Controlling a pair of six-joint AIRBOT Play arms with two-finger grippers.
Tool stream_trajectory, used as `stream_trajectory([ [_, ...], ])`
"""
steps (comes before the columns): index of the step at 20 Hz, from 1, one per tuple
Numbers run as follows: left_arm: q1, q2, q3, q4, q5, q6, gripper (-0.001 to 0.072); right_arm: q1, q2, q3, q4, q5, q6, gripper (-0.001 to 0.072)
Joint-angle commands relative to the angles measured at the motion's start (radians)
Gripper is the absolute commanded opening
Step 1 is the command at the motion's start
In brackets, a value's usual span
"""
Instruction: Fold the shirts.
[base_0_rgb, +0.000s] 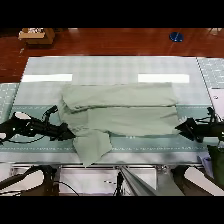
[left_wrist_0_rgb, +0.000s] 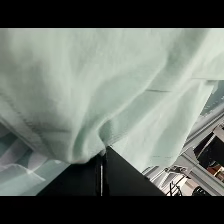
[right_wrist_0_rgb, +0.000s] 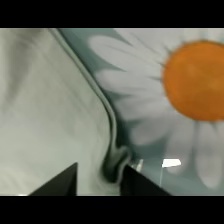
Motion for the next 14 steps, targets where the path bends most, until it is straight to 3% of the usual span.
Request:
stream_trajectory([
  [1,0.001,0.000,0.003,-0.003,-0.011,0.018,0.0021,0.116,-0.023,-0.013,0.043,-0.161,0.047,0.0271],
  [3,0.001,0.000,0.035,-0.003,-0.028,0.066,0.0020,0.147,-0.022,0.006,0.124,-0.122,-0.005,0.0025],
  [5,0.001,0.008,0.108,-0.007,-0.076,0.068,0.0020,0.156,-0.022,0.080,0.175,0.011,-0.113,0.0025],
  [8,0.001,0.050,0.267,-0.060,-0.141,0.068,0.0020,0.156,-0.006,0.253,0.172,0.164,-0.136,0.0025],
  [10,0.001,0.063,0.386,-0.080,-0.137,0.040,0.0020,0.157,0.019,0.348,0.179,0.115,-0.104,0.0024],
  [14,-0.005,0.043,0.524,-0.110,0.000,-0.031,0.0020,0.245,0.001,0.447,0.193,-0.116,-0.039,0.0024],
])
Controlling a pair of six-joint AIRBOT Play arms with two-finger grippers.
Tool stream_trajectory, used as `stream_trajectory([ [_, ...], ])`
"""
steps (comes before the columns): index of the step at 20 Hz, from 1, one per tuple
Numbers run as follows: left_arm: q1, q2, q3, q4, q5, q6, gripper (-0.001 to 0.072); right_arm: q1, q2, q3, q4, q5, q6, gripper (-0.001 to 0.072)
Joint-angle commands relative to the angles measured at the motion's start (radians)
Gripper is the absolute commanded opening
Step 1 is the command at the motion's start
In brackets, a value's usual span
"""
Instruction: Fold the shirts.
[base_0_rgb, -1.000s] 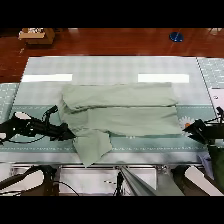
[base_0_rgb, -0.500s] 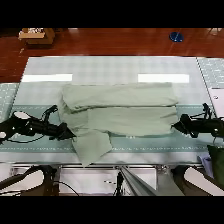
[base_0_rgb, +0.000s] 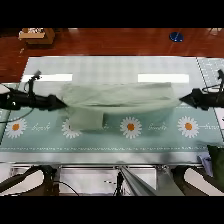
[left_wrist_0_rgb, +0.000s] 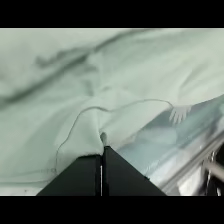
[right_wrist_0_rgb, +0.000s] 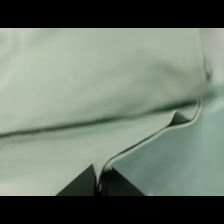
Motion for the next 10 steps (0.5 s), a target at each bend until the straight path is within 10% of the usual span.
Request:
stream_trajectory([
  [1,-0.008,-0.021,0.118,-0.057,0.087,-0.043,0.0020,0.094,-0.028,0.087,0.018,-0.196,0.045,0.0023],
  [10,-0.031,-0.336,0.470,-0.100,0.085,-0.097,0.0020,0.242,-0.293,0.203,0.024,-0.546,0.107,0.0024],
])
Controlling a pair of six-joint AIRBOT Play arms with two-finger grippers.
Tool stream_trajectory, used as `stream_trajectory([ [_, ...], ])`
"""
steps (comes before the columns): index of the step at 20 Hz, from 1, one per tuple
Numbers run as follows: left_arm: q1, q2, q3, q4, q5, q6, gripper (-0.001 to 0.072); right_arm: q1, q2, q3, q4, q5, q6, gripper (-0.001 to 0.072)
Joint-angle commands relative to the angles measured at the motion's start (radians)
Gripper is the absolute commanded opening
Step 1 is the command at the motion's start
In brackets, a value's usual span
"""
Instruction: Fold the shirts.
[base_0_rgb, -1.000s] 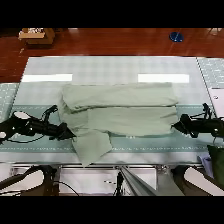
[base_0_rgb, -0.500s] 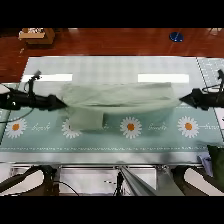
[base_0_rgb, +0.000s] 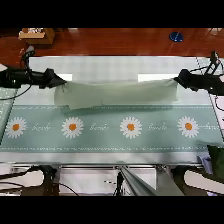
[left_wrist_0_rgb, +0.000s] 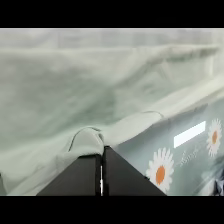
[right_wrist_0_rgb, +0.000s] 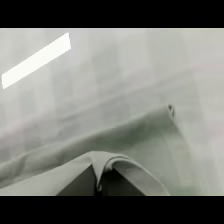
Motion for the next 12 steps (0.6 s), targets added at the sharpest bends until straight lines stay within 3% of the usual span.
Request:
stream_trajectory([
  [1,-0.003,-0.130,0.152,-0.008,-0.003,-0.043,0.0020,0.022,-0.096,0.058,0.001,-0.096,0.015,0.0023],
  [10,-0.020,-0.370,0.225,-0.019,-0.043,-0.047,0.0027,0.023,-0.201,0.071,-0.004,-0.122,0.009,0.0024],
  [11,-0.020,-0.380,0.225,-0.019,-0.043,-0.046,0.0116,0.023,-0.201,0.071,-0.005,-0.120,0.010,0.0024],
  [12,-0.018,-0.384,0.224,-0.018,-0.044,-0.046,0.0271,0.023,-0.201,0.071,-0.006,-0.116,0.010,0.0024],
])
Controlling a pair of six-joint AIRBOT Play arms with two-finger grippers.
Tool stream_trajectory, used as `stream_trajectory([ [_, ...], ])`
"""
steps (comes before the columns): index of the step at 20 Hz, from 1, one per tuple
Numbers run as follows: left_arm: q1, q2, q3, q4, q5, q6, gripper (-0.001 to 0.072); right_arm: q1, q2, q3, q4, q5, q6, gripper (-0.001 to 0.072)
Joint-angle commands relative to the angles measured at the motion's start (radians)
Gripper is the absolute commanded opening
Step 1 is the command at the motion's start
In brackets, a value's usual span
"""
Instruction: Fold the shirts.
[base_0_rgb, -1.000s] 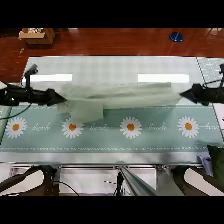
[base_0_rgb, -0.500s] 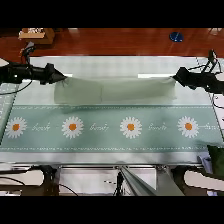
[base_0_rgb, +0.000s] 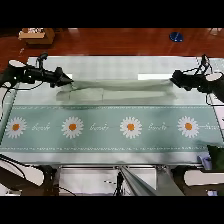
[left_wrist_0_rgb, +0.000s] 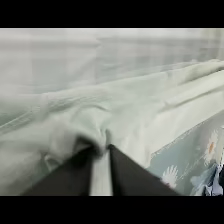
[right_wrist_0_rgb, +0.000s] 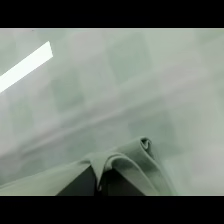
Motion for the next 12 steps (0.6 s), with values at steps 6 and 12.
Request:
stream_trajectory([
  [6,0.087,-0.021,0.063,-0.004,-0.172,-0.010,0.0470,-0.012,-0.002,0.002,-0.070,0.098,-0.001,0.0094],
  [12,0.180,0.053,0.093,-0.003,-0.299,-0.024,0.0450,-0.145,0.103,0.002,-0.326,0.205,0.097,0.0404],
])
